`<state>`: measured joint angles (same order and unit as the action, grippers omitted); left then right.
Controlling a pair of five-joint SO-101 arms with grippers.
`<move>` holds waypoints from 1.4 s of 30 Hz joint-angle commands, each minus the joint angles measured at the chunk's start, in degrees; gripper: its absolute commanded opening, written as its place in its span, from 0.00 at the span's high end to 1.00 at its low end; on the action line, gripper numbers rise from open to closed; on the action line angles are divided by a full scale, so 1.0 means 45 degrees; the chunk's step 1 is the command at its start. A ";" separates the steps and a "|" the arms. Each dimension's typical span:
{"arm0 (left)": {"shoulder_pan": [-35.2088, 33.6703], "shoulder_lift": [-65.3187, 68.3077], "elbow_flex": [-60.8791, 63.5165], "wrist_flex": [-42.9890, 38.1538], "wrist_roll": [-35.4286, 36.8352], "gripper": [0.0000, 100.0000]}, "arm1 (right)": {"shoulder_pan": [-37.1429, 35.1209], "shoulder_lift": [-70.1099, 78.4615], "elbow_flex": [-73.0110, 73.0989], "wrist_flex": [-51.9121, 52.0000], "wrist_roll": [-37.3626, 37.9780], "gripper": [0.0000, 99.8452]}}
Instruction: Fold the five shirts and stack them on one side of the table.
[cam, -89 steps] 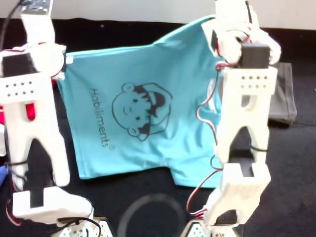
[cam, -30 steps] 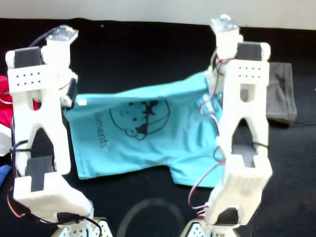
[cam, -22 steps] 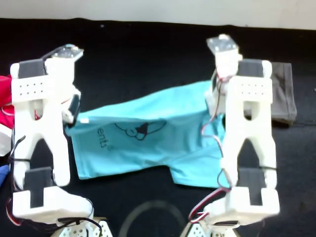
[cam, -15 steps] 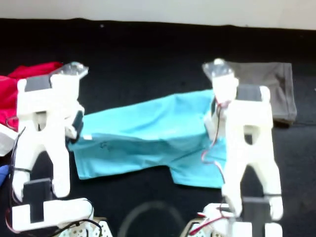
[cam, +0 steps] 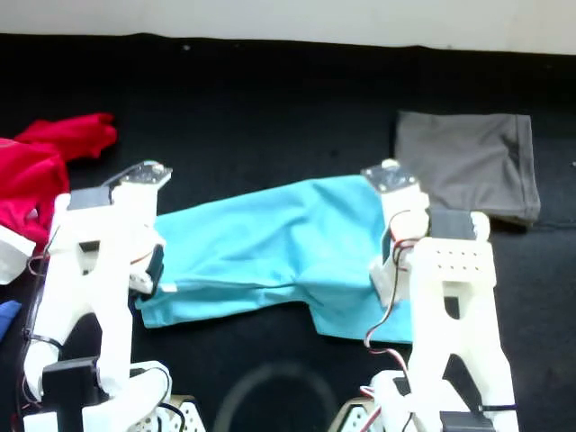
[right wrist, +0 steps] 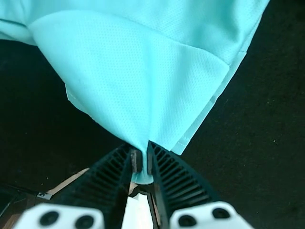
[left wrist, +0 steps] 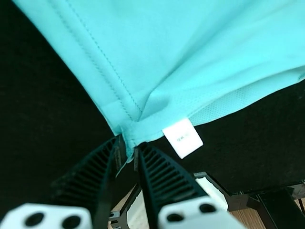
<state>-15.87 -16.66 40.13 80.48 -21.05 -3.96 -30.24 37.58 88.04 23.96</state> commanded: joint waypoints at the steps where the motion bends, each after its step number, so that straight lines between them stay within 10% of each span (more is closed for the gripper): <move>1: 0.0264 -0.0361 0.0537 -0.0781 -0.0117 0.99 | 0.0186 -0.0381 0.0361 -0.0029 0.0527 0.99; 11: 0.0264 -0.0459 0.0889 -0.1426 -0.0117 0.99 | 0.2178 -0.0381 0.0498 0.0342 0.2168 0.99; 32: 0.0205 -0.0440 0.0713 -0.0703 -0.0117 0.87 | 0.1065 -0.0381 0.2120 -0.0166 0.2383 0.90; 42: 0.0186 -0.0459 -0.3292 0.1973 -0.0117 0.84 | -0.0186 -0.0400 -0.2960 0.2667 0.2032 0.84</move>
<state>-15.34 -16.75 33.19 84.53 -21.05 -3.96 -30.42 33.71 96.75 33.89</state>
